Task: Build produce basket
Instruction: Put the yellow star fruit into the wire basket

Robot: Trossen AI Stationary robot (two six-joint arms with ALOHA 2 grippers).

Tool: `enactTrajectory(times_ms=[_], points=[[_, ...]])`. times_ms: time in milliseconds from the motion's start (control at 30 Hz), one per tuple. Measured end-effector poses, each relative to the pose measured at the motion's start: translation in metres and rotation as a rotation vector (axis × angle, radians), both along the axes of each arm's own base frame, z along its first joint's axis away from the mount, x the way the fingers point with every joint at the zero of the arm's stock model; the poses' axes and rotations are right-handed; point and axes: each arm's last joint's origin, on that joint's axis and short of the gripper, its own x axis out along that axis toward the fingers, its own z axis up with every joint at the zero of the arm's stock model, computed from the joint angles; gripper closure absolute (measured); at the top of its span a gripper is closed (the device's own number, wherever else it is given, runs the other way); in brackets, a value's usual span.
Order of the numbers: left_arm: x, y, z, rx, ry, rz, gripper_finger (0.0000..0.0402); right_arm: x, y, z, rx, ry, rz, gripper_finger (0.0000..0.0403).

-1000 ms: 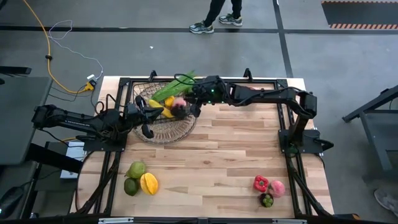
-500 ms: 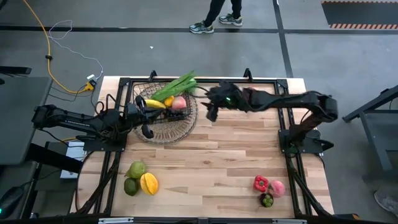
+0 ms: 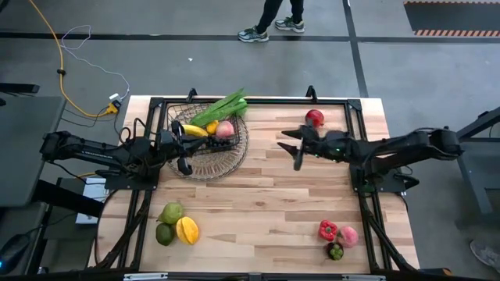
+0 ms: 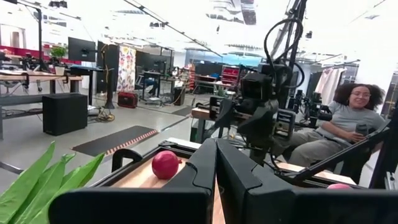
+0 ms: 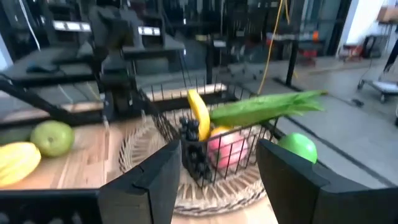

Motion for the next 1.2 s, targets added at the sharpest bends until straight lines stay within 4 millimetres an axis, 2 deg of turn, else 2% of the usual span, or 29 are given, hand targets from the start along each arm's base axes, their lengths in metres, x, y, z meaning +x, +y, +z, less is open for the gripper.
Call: enactTrajectory(times_ms=[233,1200], points=[[0.0,0.0,0.0,-0.002,0.0,0.01,0.0401,-0.011,0.001,-0.013,0.0,-0.01,0.002,0.0203],[0.0,0.0,0.0,-0.003,-0.001,0.015,0.0401,-0.011,0.001,-0.013,0.011,-0.019,0.002,0.0203]])
